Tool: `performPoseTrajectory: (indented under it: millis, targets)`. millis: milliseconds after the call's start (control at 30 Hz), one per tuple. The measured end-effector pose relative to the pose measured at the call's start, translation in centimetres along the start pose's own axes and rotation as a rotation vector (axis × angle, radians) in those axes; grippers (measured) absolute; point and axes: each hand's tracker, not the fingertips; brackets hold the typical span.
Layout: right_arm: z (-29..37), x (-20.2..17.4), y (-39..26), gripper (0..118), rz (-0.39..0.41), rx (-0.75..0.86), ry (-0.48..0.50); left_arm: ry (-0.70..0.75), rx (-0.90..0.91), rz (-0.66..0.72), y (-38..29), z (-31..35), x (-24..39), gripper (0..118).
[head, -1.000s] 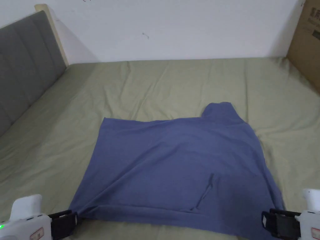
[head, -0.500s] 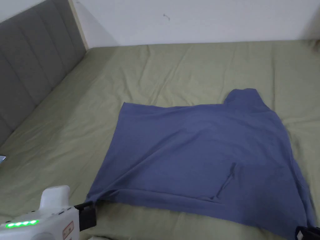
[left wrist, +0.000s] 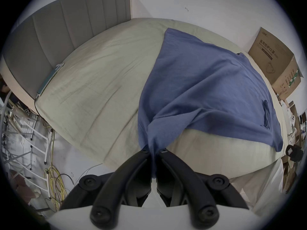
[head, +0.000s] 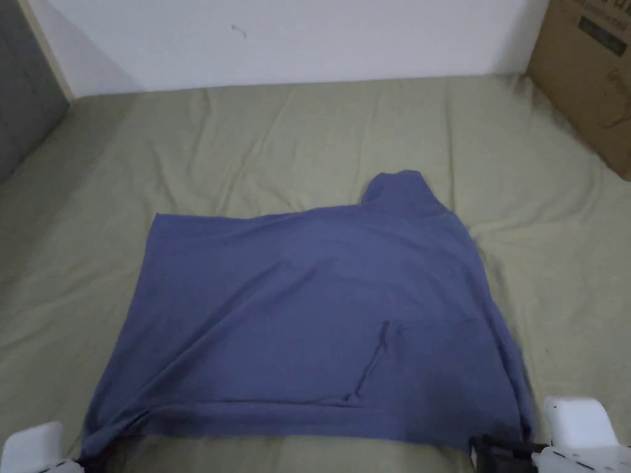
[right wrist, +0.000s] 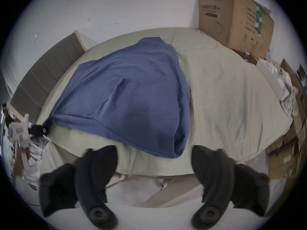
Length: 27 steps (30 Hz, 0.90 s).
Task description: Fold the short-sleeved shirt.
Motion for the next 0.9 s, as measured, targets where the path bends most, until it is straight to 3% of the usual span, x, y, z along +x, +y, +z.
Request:
performPoseTrajectory:
  millis: [100,133,167,200,267,367,467,667,800,900]
  targets:
    - [-3.0,0.7,0.7,91,-0.014,-0.087,-0.037,-0.018,-0.002,0.023,0.4,0.5,-0.2,4]
    - [-4.0,0.9,0.7,70,-0.018,-0.104,-0.052,-0.017,0.003,0.021,0.4,0.5,-0.1,4]
    - [-4.8,1.1,0.6,27,-0.007,-0.125,-0.066,-0.014,0.005,0.015,0.6,0.7,0.2,4]
    - [-5.0,1.1,0.6,5,-0.015,-0.143,-0.088,-0.013,0.006,0.01,0.7,0.8,0.3,4]
    - [-5.0,1.3,0.3,5,-0.044,-0.136,-0.045,-0.015,0.007,0.001,0.8,1.1,0.4,3]
    - [-4.3,1.3,0.5,5,-0.047,-0.122,-0.057,-0.017,0.005,-0.014,0.9,1.3,0.7,4]
    - [-3.1,2.2,1.6,5,-0.15,-0.094,0.0,-0.01,0.012,-0.008,1.5,1.8,0.7,4]
    - [-1.2,3.1,5.9,5,-0.169,-0.022,0.032,0.014,0.056,-0.039,4.6,3.1,0.3,4]
    - [-2.8,3.0,10.5,5,-0.159,0.002,0.003,0.017,0.106,-0.052,9.2,2.7,-0.1,4]
    - [-5.4,3.6,13.6,5,-0.205,-0.022,0.013,0.028,0.105,-0.063,12.8,0.7,0.1,4]
